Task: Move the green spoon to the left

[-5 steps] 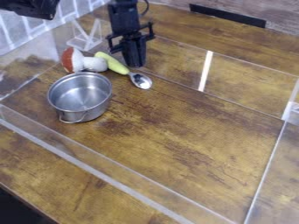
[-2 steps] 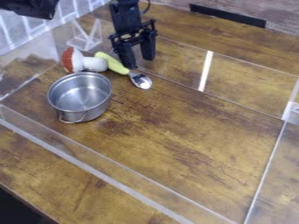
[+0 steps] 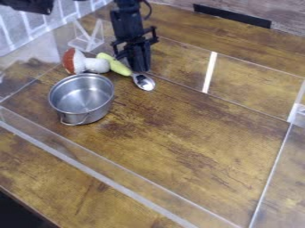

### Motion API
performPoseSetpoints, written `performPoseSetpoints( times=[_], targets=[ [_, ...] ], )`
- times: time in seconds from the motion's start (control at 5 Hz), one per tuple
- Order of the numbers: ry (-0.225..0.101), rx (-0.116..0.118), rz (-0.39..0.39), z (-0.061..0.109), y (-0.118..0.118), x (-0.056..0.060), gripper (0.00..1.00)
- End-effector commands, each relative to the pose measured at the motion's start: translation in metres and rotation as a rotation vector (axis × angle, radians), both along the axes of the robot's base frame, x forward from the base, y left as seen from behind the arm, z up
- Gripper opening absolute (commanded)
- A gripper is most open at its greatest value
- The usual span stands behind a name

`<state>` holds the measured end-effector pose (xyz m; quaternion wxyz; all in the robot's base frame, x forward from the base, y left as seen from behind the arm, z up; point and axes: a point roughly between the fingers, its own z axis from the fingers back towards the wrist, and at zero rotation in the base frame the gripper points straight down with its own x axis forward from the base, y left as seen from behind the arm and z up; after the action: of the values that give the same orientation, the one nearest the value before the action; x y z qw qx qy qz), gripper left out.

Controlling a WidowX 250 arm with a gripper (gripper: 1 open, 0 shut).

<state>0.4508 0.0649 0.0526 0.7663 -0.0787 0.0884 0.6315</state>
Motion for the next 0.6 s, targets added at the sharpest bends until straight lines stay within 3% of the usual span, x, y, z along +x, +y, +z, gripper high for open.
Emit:
performPoseSetpoints(
  times=[0.0,0.2,0.4],
  targets=[
    [-0.125,0.016,0.026,0.0619,0.0048,0.0085,0.0],
    [-0.14,0.016,0.043,0.0681,0.0043,0.0085,1.0],
    [-0.154,0.02,0.109,0.0653,0.0099,0.0083,1.0]
  ],
)
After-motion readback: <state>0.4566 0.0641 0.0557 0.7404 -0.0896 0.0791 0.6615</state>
